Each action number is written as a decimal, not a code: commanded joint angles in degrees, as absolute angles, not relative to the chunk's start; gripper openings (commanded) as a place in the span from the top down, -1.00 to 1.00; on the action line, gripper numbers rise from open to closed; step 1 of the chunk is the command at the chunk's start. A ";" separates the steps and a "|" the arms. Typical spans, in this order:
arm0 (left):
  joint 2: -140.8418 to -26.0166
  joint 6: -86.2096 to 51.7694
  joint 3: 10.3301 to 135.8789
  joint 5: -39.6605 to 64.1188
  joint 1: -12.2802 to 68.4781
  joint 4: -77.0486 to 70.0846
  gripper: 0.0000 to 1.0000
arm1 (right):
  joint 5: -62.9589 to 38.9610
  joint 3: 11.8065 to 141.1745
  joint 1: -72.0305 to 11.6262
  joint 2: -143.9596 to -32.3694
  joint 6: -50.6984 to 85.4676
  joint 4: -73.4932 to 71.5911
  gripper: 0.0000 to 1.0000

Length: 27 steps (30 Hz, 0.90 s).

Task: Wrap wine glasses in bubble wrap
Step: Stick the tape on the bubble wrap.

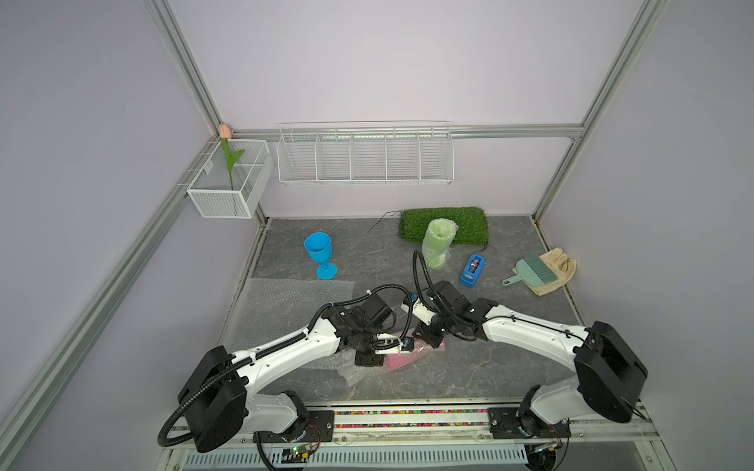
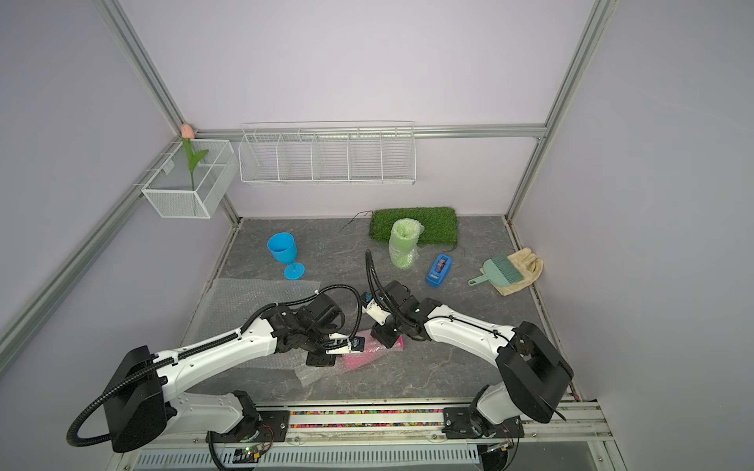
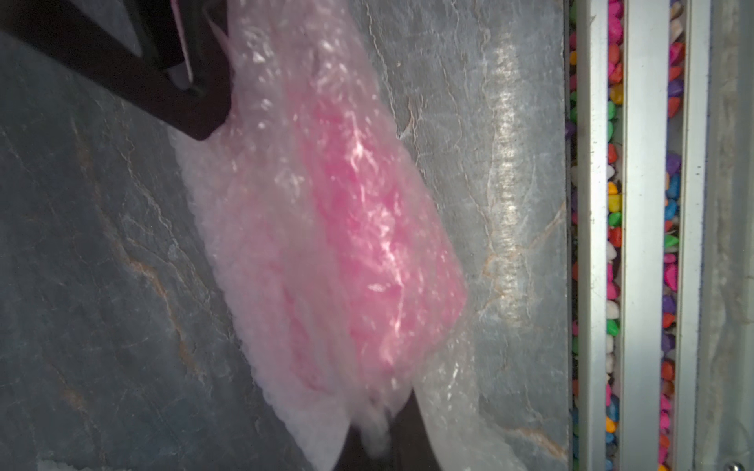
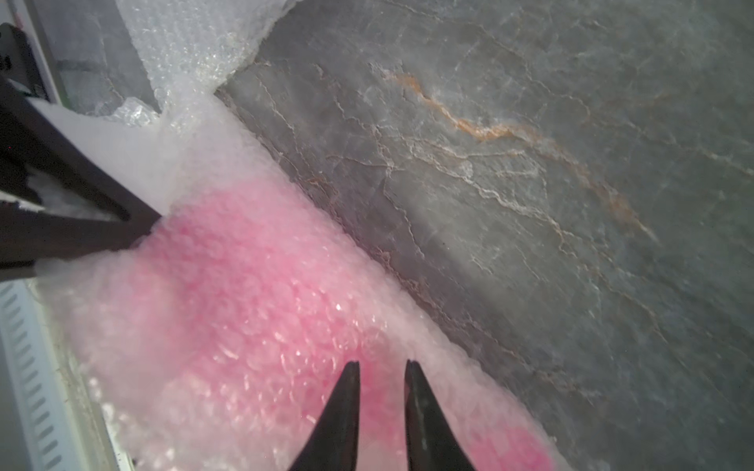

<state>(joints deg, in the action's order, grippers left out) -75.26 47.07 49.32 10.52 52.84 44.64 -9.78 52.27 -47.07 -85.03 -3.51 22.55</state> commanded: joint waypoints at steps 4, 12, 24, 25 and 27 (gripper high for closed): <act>-74.65 47.14 48.62 10.13 53.32 45.79 1.00 | 10.97 59.59 -47.07 -88.69 1.38 38.60 0.06; -74.13 47.19 48.52 9.77 53.44 45.58 1.00 | 12.72 61.35 -44.61 -79.55 -2.52 39.64 -0.41; -74.36 47.35 48.78 9.58 53.61 45.62 1.00 | -17.72 53.52 -45.54 -69.52 -30.60 36.74 -0.58; -74.48 47.37 48.88 9.49 53.61 45.69 1.00 | -18.27 52.68 -45.54 -69.59 -31.51 35.73 -0.58; -74.46 47.33 48.96 9.64 53.64 45.79 1.00 | -19.91 51.24 -45.57 -70.26 -33.65 33.64 -0.58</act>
